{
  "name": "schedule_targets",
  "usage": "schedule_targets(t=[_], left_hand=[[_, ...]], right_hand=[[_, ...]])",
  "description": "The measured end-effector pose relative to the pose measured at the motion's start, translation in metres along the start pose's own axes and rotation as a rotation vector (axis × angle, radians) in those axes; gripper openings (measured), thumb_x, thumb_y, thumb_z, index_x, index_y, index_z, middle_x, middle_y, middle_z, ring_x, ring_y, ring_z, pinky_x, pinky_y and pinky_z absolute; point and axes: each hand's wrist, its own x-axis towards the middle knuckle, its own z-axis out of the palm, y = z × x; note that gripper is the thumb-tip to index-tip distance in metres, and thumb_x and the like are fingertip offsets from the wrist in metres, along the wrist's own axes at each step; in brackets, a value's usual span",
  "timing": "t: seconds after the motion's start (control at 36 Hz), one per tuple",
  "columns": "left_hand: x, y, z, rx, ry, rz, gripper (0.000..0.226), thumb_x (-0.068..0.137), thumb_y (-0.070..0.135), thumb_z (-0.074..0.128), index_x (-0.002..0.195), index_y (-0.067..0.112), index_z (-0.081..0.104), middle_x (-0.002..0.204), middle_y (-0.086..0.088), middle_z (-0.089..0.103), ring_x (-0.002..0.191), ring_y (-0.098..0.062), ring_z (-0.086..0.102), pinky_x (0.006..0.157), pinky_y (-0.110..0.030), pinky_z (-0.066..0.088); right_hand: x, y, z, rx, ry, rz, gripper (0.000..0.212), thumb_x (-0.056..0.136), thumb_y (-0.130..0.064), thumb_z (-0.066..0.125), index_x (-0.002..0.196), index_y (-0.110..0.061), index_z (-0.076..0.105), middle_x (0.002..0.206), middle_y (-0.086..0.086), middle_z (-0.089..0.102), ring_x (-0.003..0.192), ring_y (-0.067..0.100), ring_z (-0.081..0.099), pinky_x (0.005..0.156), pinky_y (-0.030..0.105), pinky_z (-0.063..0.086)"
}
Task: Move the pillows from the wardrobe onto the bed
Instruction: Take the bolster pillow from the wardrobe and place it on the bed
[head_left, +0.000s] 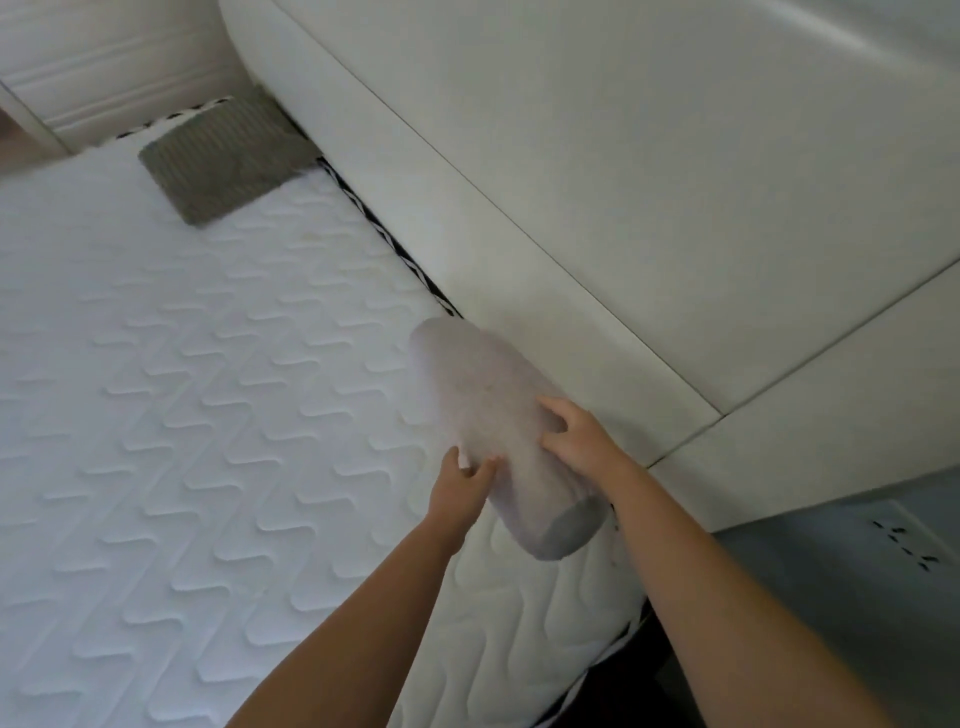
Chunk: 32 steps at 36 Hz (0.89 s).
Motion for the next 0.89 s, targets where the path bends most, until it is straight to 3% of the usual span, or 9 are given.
schedule_targets(t=[0.06, 0.17, 0.22, 0.31, 0.44, 0.58, 0.89], left_hand=[[0.004, -0.001, 0.005, 0.044, -0.031, -0.030, 0.066, 0.092, 0.039, 0.050, 0.147, 0.017, 0.020, 0.137, -0.009, 0.050, 0.108, -0.025, 0.056, 0.075, -0.034, 0.048], [0.006, 0.002, 0.013, 0.141, -0.054, 0.007, 0.054, 0.095, 0.034, 0.045, 0.143, 0.016, 0.031, 0.135, -0.010, 0.052, 0.118, -0.028, 0.053, 0.104, -0.047, 0.040], [0.007, 0.004, 0.013, 0.154, -0.061, 0.024, 0.050, 0.095, 0.032, 0.045, 0.142, 0.016, 0.035, 0.134, -0.010, 0.053, 0.118, -0.028, 0.054, 0.105, -0.047, 0.039], [0.008, 0.004, 0.010, 0.162, -0.070, 0.029, 0.046, 0.095, 0.030, 0.044, 0.139, 0.016, 0.040, 0.132, -0.010, 0.054, 0.116, -0.027, 0.055, 0.105, -0.045, 0.039], [0.006, -0.001, 0.004, 0.171, -0.071, 0.047, 0.042, 0.096, 0.027, 0.043, 0.136, 0.015, 0.043, 0.124, -0.007, 0.059, 0.105, -0.025, 0.060, 0.099, -0.037, 0.042], [0.000, -0.006, -0.007, 0.134, -0.065, 0.058, 0.040, 0.096, 0.024, 0.043, 0.134, 0.015, 0.045, 0.117, -0.004, 0.060, 0.102, -0.023, 0.061, 0.087, -0.031, 0.042], [-0.025, -0.011, -0.039, 0.077, -0.014, 0.135, 0.033, 0.096, 0.019, 0.042, 0.126, 0.013, 0.052, 0.117, -0.007, 0.063, 0.095, -0.019, 0.061, 0.074, -0.025, 0.042]], right_hand=[[-0.001, 0.007, 0.003, -0.058, -0.036, 0.014, 0.055, 0.084, 0.000, 0.050, 0.136, -0.017, 0.045, 0.141, 0.005, 0.048, 0.114, 0.015, 0.050, 0.089, 0.017, 0.037], [-0.006, 0.021, 0.016, -0.062, -0.076, 0.003, 0.051, 0.088, 0.002, 0.046, 0.136, -0.014, 0.046, 0.142, 0.004, 0.047, 0.116, 0.012, 0.052, 0.092, 0.015, 0.034], [-0.007, 0.028, 0.022, -0.047, -0.061, 0.033, 0.048, 0.090, -0.001, 0.046, 0.135, -0.014, 0.046, 0.141, 0.005, 0.048, 0.126, 0.017, 0.045, 0.098, 0.018, 0.032], [-0.008, 0.036, 0.028, -0.028, -0.045, 0.083, 0.048, 0.089, -0.001, 0.045, 0.135, -0.015, 0.047, 0.139, 0.006, 0.050, 0.124, 0.019, 0.048, 0.095, 0.020, 0.035], [-0.010, 0.042, 0.034, -0.002, -0.035, 0.130, 0.048, 0.088, 0.001, 0.046, 0.135, -0.011, 0.046, 0.138, 0.007, 0.050, 0.122, 0.020, 0.050, 0.097, 0.025, 0.038], [-0.016, 0.035, 0.042, 0.085, -0.017, 0.133, 0.047, 0.089, 0.003, 0.045, 0.135, -0.006, 0.045, 0.139, 0.010, 0.049, 0.128, 0.021, 0.046, 0.109, 0.034, 0.034], [-0.042, 0.021, 0.068, 0.200, 0.086, 0.098, 0.030, 0.093, -0.008, 0.049, 0.122, -0.009, 0.056, 0.117, 0.006, 0.061, 0.109, 0.017, 0.056, 0.093, 0.025, 0.041]])
